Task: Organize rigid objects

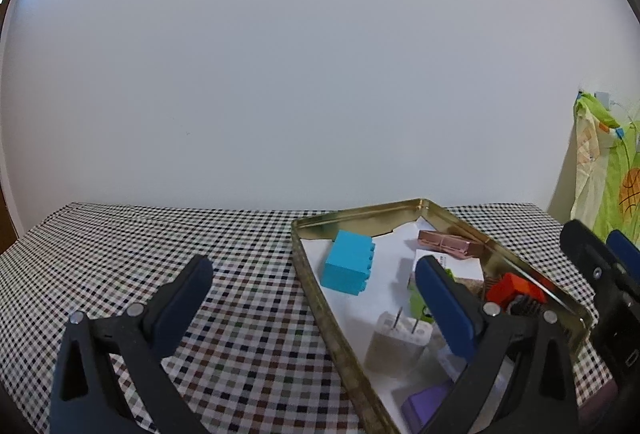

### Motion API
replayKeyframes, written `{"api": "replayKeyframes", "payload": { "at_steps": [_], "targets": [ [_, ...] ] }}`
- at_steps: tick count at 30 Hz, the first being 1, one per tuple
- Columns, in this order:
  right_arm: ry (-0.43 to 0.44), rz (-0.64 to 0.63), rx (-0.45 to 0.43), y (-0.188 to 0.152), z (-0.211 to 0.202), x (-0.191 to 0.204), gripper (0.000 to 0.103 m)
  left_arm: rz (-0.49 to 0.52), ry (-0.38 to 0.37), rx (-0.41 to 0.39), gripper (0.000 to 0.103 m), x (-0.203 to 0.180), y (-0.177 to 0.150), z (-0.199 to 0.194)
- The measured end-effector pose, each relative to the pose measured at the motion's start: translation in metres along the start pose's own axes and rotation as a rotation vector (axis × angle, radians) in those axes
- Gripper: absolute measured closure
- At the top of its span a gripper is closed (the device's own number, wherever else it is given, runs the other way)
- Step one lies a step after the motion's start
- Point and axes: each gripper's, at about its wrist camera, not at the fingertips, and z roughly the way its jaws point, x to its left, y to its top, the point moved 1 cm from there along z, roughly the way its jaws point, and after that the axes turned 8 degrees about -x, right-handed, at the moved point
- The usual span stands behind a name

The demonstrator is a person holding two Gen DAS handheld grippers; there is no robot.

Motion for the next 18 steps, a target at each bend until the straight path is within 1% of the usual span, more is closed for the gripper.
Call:
{"api": "replayKeyframes", "payload": {
  "at_steps": [5,7,9,18],
  "targets": [
    [-0.043,0.018,-0.066,0.003,-0.02,-0.001,0.02,0.019,0.0,-0.033,0.0,-0.001,0.001,-0.012],
    [-0.054,0.023,-0.087,0.003,-0.025,-0.002,0.012,0.019,-0.004,-0.037,0.0,0.001,0.001,-0.019],
    [-0.065,0.017,-0.112,0.004,-0.031,0.0,0.012,0.014,-0.004,-0.04,0.0,0.005,0.0,-0.024],
    [-0.059,-0.021,-0.169,0.008,-0.044,0.01,0.007,0.018,-0.009,-0.06,0.0,0.002,-0.002,-0.038]
  ]
}}
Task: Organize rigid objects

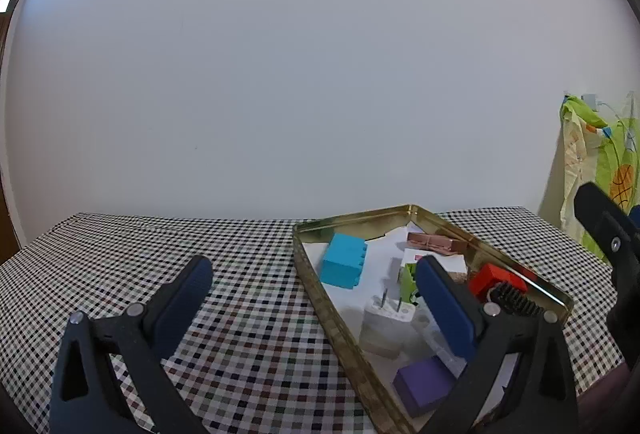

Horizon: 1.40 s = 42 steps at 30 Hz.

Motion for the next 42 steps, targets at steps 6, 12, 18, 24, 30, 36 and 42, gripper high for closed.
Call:
{"api": "replayKeyframes", "payload": {
  "at_steps": [6,12,18,24,30,36,42],
  "targets": [
    [-0.02,0.046,-0.009,0.001,-0.006,-0.008,0.006,0.002,-0.009,-0.002,0.0,0.003,0.001,-0.01],
    [-0.084,0.111,-0.071,0.0,-0.021,-0.02,0.006,0.01,-0.018,-0.001,0.0,0.003,0.001,-0.017],
    [-0.088,0.122,-0.074,0.0,-0.021,-0.023,0.006,0.019,-0.018,-0.011,0.0,0.0,0.002,-0.019],
    [-0.059,0.102,-0.084,0.001,-0.023,-0.02,0.006,0.017,-0.029,-0.015,0.0,0.0,0.002,-0.018],
    [-0.022,0.004,-0.076,0.003,-0.021,-0.008,0.006,0.028,-0.034,-0.026,0.0,-0.001,0.002,-0.021],
    [-0.016,-0.064,-0.069,0.002,-0.02,0.005,0.006,0.018,-0.036,-0.022,0.0,-0.001,0.002,-0.02],
    [-0.041,-0.048,-0.061,0.001,-0.019,0.001,0.006,0.002,-0.037,-0.026,0.0,0.003,0.0,-0.021]
  ]
}}
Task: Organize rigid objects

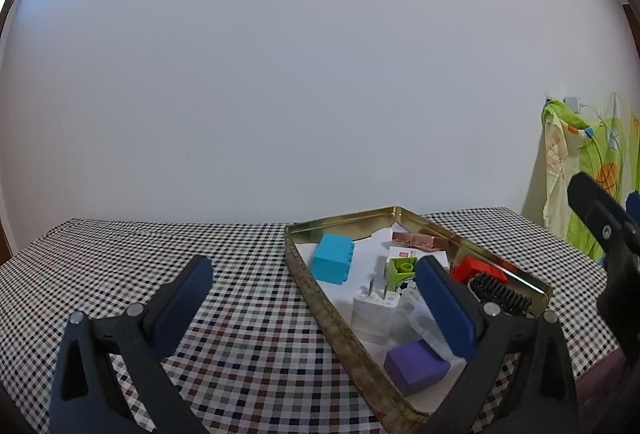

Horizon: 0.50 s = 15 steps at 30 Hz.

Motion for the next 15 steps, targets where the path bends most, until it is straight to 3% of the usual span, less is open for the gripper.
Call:
{"api": "replayKeyframes", "payload": {
  "at_steps": [15],
  "targets": [
    [-0.007,-0.018,-0.009,0.0007,0.0002,0.0027,0.006,0.006,0.005,-0.001,0.0,-0.0034,0.0001,0.0009]
  ]
}}
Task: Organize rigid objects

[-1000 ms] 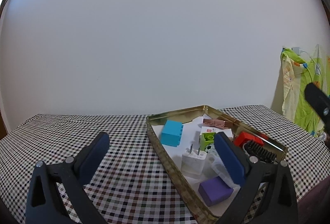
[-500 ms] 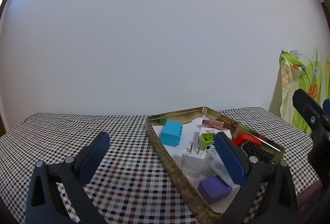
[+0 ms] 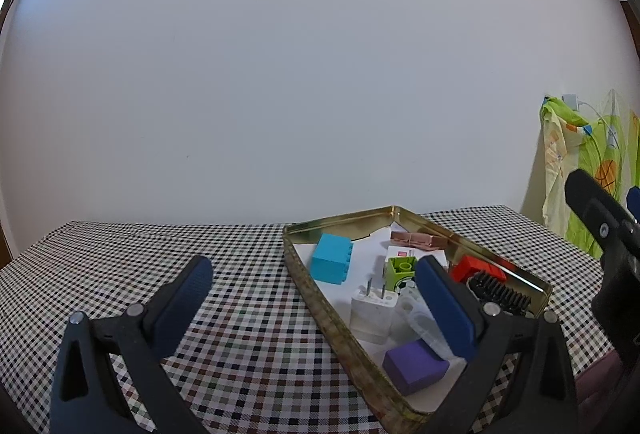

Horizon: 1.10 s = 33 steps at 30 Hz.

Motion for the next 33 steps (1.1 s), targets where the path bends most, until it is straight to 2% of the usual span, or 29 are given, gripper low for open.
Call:
{"api": "replayKeyframes", "payload": {
  "at_steps": [17,28,33],
  "targets": [
    [-0.003,0.001,-0.001,0.0018,-0.0017,0.0017,0.006,0.004,0.001,0.005,0.0,-0.0006,-0.0019,0.0015],
    [-0.004,0.002,-0.004,0.0009,-0.0006,0.0023,0.006,0.007,-0.038,-0.009,0.0,-0.0042,-0.0015,-0.0026],
    [-0.003,0.006,0.002,0.0,0.001,0.0017,0.006,-0.019,-0.02,0.02,0.0,0.0011,-0.0026,0.0023]
  ]
}}
